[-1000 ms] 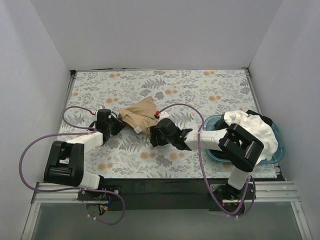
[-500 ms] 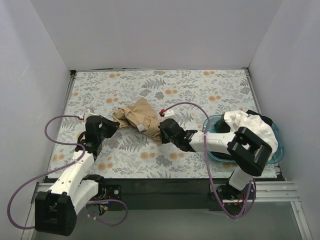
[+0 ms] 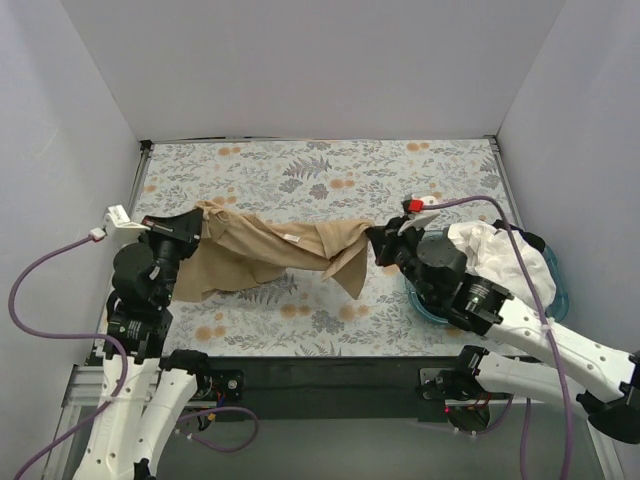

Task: Fold and stack the t-shirts
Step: Flatten the tshirt out

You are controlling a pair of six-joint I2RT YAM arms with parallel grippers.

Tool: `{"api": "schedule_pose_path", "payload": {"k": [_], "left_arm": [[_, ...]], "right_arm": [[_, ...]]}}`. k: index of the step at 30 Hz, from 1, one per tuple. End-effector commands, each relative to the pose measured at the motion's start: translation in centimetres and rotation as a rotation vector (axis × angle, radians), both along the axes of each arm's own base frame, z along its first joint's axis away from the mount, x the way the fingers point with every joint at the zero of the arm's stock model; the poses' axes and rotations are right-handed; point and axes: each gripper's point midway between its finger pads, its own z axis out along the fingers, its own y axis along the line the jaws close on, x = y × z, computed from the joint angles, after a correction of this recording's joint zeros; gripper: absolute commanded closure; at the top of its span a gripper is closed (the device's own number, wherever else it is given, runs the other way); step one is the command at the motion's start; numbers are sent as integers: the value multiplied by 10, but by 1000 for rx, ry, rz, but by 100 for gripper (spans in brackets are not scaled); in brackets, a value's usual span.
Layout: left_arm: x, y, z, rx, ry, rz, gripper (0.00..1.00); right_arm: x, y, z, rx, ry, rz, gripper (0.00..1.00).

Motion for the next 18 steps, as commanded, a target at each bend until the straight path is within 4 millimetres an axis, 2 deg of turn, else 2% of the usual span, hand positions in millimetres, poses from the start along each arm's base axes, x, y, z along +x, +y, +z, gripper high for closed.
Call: {"api": "schedule_pose_path", "payload": {"k": [1,3,4,7,8,10,12,16,18], "left_arm": [[-12,18,38,-1,-63,90,100],[-16,23,52,-6,-90,115,100],[-20,25,66,-10,-118,118,100],[-22,33,83,-8,-142,160,100],[-22,40,81,-4,-128,202,100],[-19,48,80,-2,-99,250,100],[-20,57,81,-12,-79,301,100],[-14,52,79,-13,-86,280,100],[-2,48,73,-4,-82,267,100]], "right_arm": [[-1,-39,57,9,-121,-99,99],[-6,-52,83,22,-180,-106,99],[-7,-57,96,32,-202,-113,99],[-6,-82,121,10,-265,-196,99],[-5,-90,125,0,-274,-226,99],[-3,-107,132,-34,-295,-303,99],[-4,-113,136,-36,-305,-317,99],[-4,-106,133,-55,-308,-282,99],[2,-100,123,-94,-292,-291,99]]}}
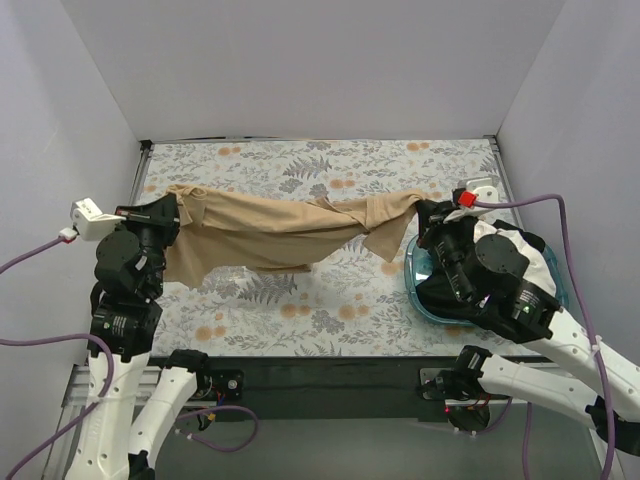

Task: Fold and stack the t-shirts
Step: Flatten the tshirt out

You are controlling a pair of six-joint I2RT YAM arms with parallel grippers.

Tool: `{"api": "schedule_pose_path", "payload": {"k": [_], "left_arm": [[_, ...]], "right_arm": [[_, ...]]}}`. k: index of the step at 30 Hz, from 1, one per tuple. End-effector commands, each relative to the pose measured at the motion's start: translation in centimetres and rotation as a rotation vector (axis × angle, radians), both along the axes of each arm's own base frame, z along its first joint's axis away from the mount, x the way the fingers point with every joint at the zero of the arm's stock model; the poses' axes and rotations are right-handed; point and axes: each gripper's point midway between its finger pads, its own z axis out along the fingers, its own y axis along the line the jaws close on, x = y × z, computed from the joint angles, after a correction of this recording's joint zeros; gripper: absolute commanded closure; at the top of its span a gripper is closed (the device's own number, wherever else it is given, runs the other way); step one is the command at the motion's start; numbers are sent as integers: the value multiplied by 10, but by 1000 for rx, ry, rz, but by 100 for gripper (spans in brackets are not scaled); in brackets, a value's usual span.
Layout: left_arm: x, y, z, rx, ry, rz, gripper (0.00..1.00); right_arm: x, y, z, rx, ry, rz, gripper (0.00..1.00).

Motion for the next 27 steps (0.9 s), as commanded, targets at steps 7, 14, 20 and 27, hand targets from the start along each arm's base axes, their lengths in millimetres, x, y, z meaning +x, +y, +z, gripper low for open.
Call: {"api": "schedule_pose_path", "payload": {"k": [7,14,20,27], "left_arm": [[85,5,-9,62,61,91,100],[177,-5,84,198,-18,-9,100],[196,26,138,217,-70,-36,100],[141,57,4,136,183,140,100]], "right_arm": [[67,23,-1,-171,18,-79,99],[176,27,58,-131,-28,-16,99],[156,17,136,-105,-193,-8,99],[114,16,-6,-159,135,112,94]]}}
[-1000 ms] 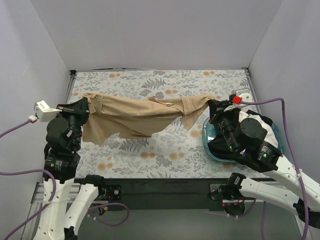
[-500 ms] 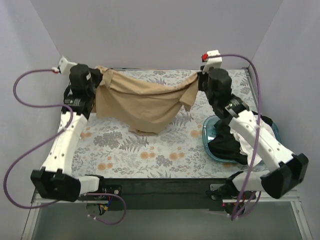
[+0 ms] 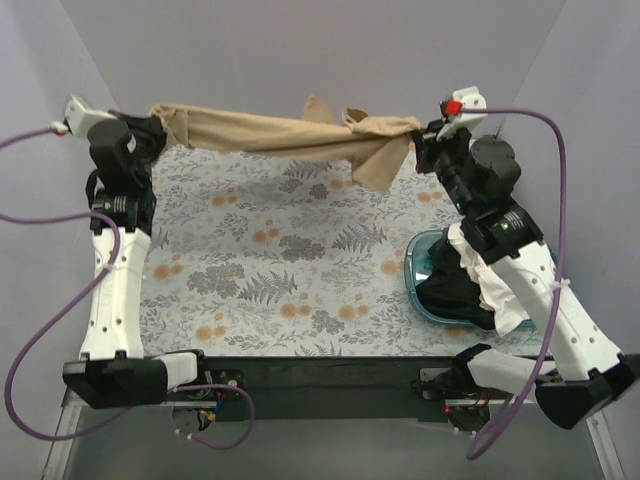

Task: Fold and stack the t-shirts
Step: Flatten the tshirt out

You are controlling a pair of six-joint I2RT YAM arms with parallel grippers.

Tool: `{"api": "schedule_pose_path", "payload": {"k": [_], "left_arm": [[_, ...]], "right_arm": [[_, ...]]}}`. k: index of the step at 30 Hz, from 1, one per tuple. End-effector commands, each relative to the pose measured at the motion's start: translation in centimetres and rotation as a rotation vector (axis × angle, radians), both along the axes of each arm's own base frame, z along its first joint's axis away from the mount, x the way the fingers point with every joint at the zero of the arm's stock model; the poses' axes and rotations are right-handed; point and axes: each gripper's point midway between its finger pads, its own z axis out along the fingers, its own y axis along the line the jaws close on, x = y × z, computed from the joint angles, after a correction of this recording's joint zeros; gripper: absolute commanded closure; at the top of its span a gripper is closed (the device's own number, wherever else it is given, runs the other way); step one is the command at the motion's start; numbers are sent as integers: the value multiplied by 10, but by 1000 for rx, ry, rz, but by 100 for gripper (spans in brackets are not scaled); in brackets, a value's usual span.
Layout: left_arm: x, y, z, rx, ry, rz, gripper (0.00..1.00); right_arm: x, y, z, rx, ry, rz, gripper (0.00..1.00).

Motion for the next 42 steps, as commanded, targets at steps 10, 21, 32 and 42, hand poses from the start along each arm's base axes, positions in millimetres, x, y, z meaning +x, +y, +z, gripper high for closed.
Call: {"api": "schedule_pose_path", "payload": {"k": [10,21,32,42], "left_arm": [[-140,28,-265,-261,510,343,7],[-120,-16,-285,-306,538,81,5],[-121,-49,-371,-402,681,-61,4],[-128,-35,-423,-357,831,25,2]], "right_arm": [[-111,37,-245,21,662,387,5],[-97,43,-264,14,702,368,2],[-86,124,-312,-164,729,522,2],[-46,177,-383,-221,904,523,2]]}}
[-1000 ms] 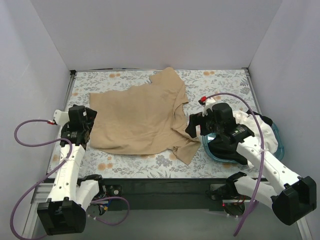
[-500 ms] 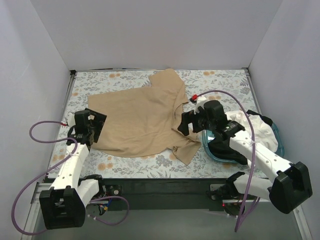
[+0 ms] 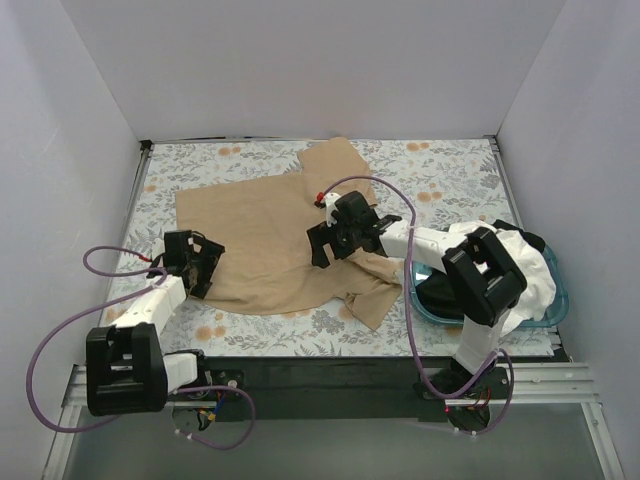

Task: Fold and stack the t-shirts
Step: Flatten the tshirt out

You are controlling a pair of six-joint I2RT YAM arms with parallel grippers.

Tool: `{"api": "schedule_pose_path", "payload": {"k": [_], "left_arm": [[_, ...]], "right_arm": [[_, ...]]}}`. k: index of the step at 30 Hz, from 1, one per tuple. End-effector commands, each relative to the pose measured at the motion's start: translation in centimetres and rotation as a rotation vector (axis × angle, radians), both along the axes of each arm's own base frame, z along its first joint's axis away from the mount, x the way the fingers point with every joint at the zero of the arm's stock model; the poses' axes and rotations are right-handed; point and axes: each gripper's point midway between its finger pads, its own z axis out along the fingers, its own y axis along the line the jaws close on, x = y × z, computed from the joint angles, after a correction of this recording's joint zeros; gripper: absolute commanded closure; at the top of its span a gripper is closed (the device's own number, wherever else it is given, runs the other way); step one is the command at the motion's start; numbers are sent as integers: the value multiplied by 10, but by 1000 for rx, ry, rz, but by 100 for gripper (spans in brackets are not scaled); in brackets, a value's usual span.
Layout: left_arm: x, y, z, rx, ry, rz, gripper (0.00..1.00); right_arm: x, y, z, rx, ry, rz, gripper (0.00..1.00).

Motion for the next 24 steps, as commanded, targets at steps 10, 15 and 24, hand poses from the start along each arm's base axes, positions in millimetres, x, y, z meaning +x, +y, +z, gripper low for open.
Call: {"api": "schedule_pose_path", "payload": {"k": [10,15,24], "left_arm": [[0,9,-44,41,137,16,2],[3,10,-47,43,151,14,2],[15,12,-38,66,127,-4,2]], "right_arm": [[38,-61,-40,-119,33,-207,2],[67,-136,-39,-209,4,-406,2],[122,-209,9,-200,-78,-608,2]]}}
